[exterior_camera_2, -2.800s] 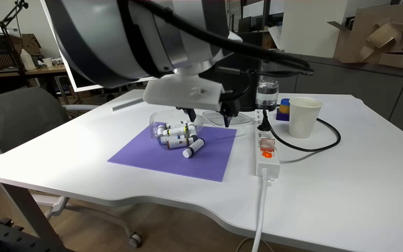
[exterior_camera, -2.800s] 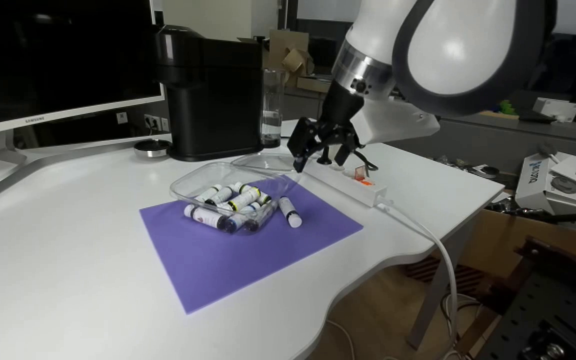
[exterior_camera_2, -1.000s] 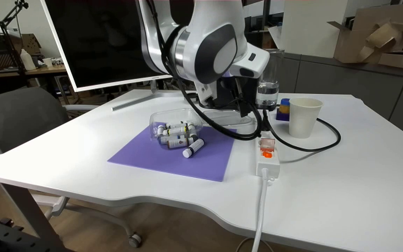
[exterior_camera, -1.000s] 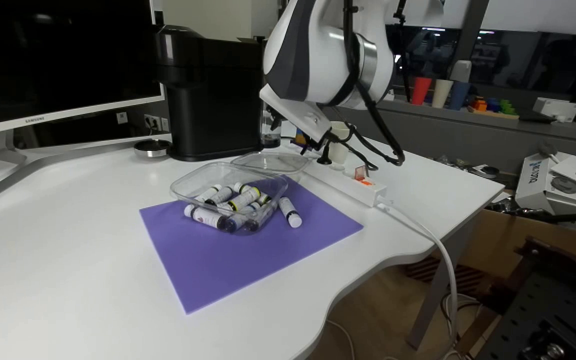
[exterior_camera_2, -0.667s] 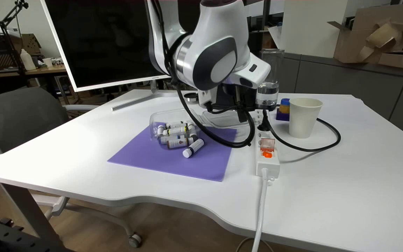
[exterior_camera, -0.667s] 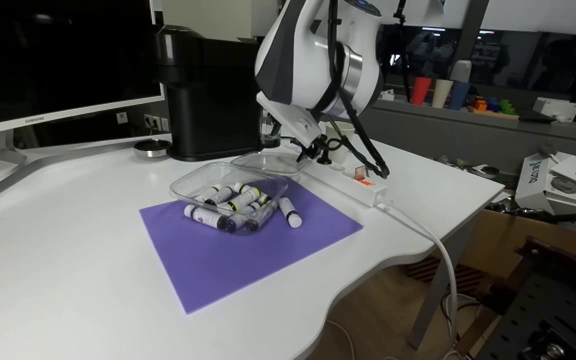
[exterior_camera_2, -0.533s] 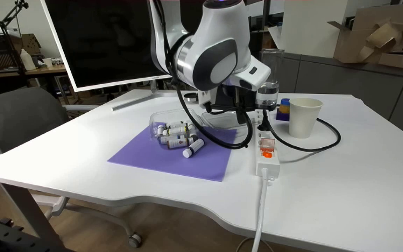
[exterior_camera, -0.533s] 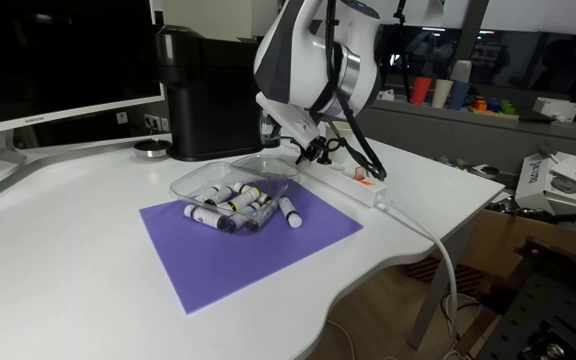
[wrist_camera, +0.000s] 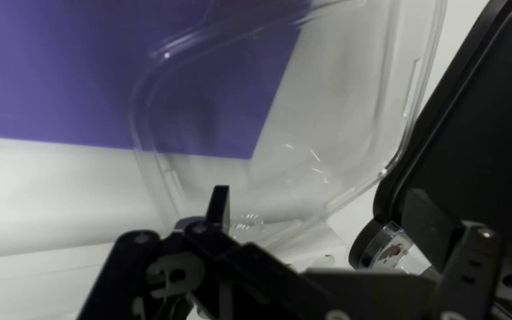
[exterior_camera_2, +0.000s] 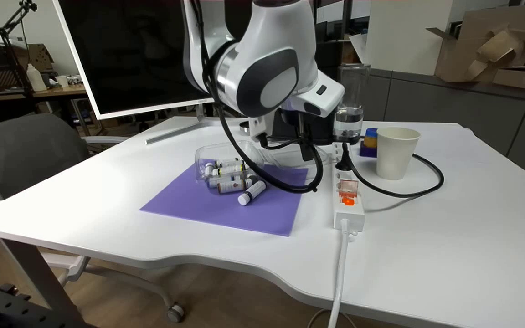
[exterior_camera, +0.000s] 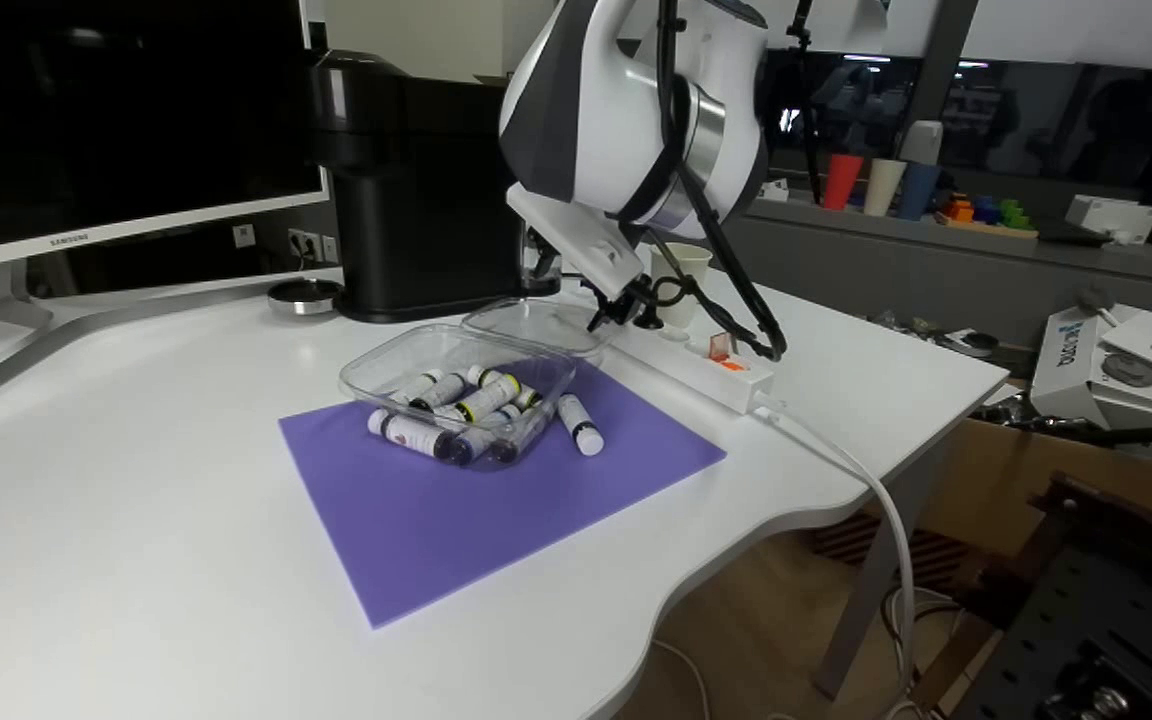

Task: Close the lid of the plastic storage box

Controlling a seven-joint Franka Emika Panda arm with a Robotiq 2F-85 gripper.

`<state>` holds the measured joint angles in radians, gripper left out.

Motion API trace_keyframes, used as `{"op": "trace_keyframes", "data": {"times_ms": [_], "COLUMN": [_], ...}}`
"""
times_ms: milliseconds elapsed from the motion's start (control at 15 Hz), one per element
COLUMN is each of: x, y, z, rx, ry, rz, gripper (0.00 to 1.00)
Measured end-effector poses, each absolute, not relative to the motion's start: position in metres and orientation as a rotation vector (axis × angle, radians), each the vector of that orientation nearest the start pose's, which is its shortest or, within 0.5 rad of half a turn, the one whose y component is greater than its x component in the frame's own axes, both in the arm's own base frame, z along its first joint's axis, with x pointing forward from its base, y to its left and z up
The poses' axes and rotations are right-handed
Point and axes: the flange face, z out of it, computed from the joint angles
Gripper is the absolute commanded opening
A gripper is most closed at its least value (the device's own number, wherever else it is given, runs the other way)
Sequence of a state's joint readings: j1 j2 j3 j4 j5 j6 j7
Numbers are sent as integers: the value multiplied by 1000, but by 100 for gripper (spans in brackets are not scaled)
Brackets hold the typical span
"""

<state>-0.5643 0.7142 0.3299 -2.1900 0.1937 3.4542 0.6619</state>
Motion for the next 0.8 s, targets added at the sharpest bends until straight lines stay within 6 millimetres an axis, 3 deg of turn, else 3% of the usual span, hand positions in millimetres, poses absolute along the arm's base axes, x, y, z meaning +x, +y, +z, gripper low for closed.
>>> {"op": "trace_keyframes", "data": {"times_ms": [533,800], "x": [541,527], "y": [-146,-140], "z": [138,155], "rx": [-2304,-2339], "ry": [1551,1517], "rz": [-712,-721], "gripper": [100,100]}}
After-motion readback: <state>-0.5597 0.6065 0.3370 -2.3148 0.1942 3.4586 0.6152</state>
